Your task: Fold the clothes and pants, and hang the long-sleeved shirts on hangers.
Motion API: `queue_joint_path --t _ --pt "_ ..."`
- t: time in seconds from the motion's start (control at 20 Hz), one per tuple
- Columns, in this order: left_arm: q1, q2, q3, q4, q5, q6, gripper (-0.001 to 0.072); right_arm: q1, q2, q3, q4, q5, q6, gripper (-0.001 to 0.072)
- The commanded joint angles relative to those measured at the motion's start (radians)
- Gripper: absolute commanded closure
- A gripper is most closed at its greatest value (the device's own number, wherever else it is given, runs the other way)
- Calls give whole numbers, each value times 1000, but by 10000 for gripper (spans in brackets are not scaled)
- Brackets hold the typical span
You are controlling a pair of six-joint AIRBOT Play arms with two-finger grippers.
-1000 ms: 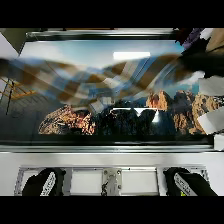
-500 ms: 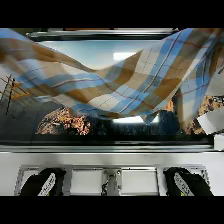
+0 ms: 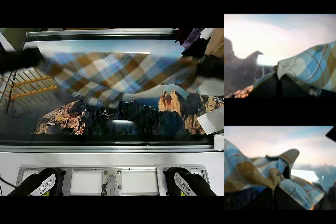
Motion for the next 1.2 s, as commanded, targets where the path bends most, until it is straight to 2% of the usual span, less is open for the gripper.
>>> queue_joint_path --t 0.0,0.05,0.1,0.15,0.2,0.4,0.55,0.75,0.9,1.15 --pt "-4 97 -326 43 -34 2 695 2 91 -274 -33 273 -18 683" --pt "-4 125 -426 42 -33 2 696 1 110 -353 -24 327 -18 678" --pt "-4 149 -523 42 -31 2 695 2 121 -408 -13 349 -18 573" --pt "-4 163 -599 43 -24 2 696 1 126 -444 5 346 -18 293" --pt "-4 172 -662 46 -16 2 695 1 126 -452 18 333 -18 121" --pt "-4 161 -741 50 -16 2 695 -9 102 -423 48 171 19 121" --pt "-4 124 -701 50 -36 2 695 -37 -40 -343 48 91 18 121" --pt "-4 81 -666 47 -42 2 695 -46 -388 -142 74 79 -94 120" --pt "-4 49 -667 45 -47 2 695 -45 -628 -9 74 79 -125 121" --pt "-4 -13 -667 42 -65 2 696 -37 -818 56 202 5 -230 123"
